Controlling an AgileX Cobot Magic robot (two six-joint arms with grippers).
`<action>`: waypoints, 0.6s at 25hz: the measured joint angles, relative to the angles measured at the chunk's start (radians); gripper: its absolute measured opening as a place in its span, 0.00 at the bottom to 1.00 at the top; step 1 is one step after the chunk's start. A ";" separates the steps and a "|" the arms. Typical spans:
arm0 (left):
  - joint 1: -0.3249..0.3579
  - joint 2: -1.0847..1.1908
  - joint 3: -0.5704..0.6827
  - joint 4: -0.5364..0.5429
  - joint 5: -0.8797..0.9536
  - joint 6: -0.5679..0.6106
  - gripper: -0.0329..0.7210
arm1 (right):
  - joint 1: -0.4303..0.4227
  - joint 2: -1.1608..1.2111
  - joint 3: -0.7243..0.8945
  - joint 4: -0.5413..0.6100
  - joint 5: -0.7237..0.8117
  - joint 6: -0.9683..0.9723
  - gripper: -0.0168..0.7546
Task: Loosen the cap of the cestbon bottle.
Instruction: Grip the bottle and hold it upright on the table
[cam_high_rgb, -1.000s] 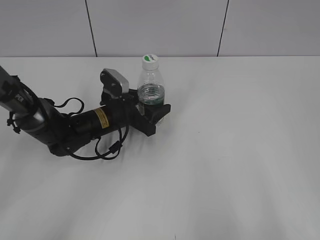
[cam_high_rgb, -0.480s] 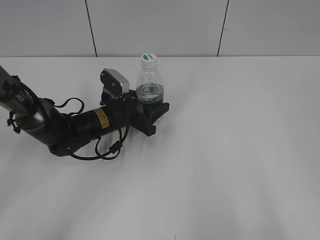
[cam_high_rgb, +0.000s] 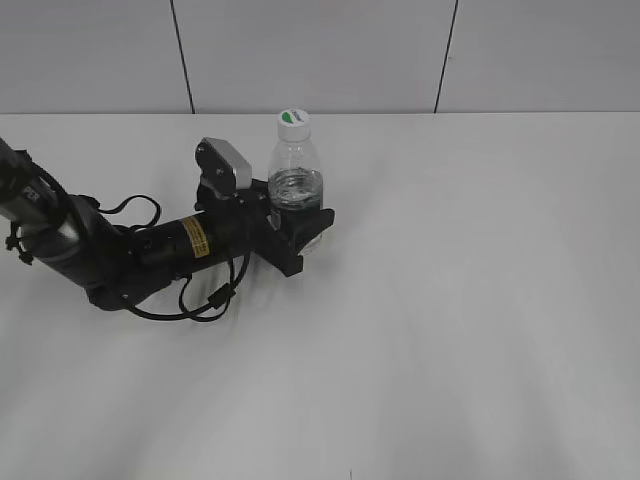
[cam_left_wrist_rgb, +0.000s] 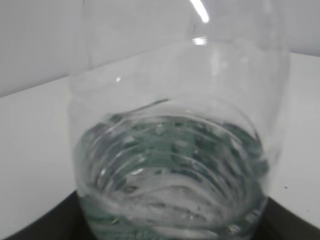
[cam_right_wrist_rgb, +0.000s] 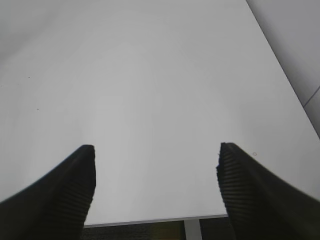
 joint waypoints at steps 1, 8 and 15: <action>0.010 0.000 0.000 0.031 -0.005 0.000 0.59 | 0.000 0.000 0.000 0.000 0.000 0.000 0.77; 0.070 -0.018 -0.004 0.314 -0.030 -0.081 0.59 | 0.000 0.000 0.000 0.000 0.000 0.000 0.77; 0.071 -0.097 -0.005 0.515 -0.018 -0.105 0.59 | 0.000 0.000 0.000 0.000 0.000 0.000 0.77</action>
